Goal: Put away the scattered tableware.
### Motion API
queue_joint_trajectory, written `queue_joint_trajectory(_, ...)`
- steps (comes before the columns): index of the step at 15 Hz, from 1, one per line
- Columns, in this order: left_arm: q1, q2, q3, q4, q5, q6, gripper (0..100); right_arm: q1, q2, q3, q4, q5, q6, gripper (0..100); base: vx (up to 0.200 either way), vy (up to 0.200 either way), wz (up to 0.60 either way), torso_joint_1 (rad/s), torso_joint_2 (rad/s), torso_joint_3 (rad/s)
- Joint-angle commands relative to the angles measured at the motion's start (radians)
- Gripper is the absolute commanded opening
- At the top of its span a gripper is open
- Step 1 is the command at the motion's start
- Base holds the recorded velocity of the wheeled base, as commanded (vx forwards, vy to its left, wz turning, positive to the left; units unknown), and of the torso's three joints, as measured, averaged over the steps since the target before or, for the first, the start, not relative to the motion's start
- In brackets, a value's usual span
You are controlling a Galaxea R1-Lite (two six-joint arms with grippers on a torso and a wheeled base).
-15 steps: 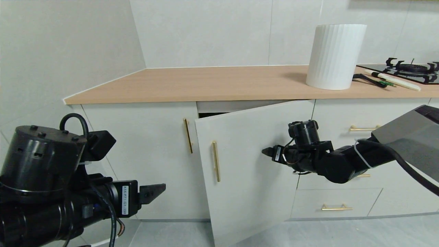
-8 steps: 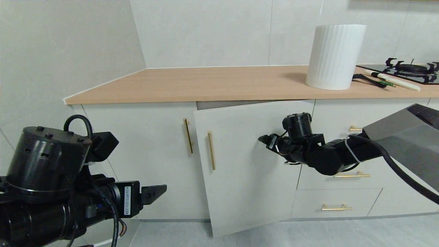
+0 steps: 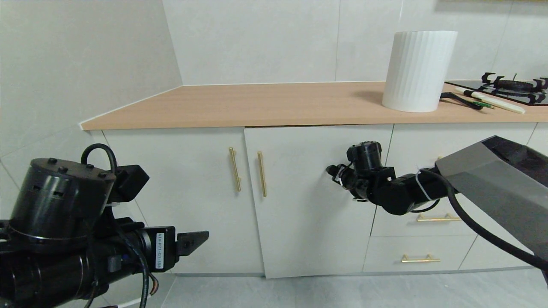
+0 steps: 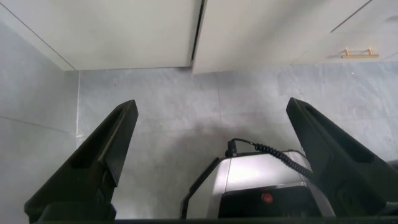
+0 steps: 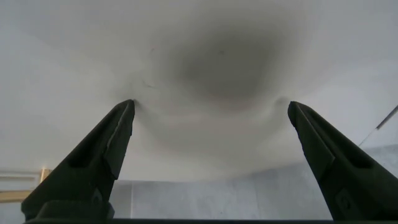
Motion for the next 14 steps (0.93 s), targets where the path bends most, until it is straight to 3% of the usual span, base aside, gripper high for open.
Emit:
queue_joint_trajectory(1,0.0,0.002,0.0,0.0,0.0,0.0,100,-0.005,0.017,-0.022,0.001,-0.012,0.001,100,0.0,0.0,0.0,0.0,0.0,0.0)
queue_joint_trajectory(10,0.0,0.002,0.0,0.0,0.0,0.0,100,-0.01,0.018,-0.023,0.001,-0.021,0.001,100,0.0,0.0,0.0,0.0,0.0,0.0)
queue_joint_trajectory(14,0.0,0.002,0.0,0.0,0.0,0.0,100,-0.001,-0.066,0.061,0.004,0.014,0.001,100,0.0,0.0,0.0,0.0,0.0,0.0)
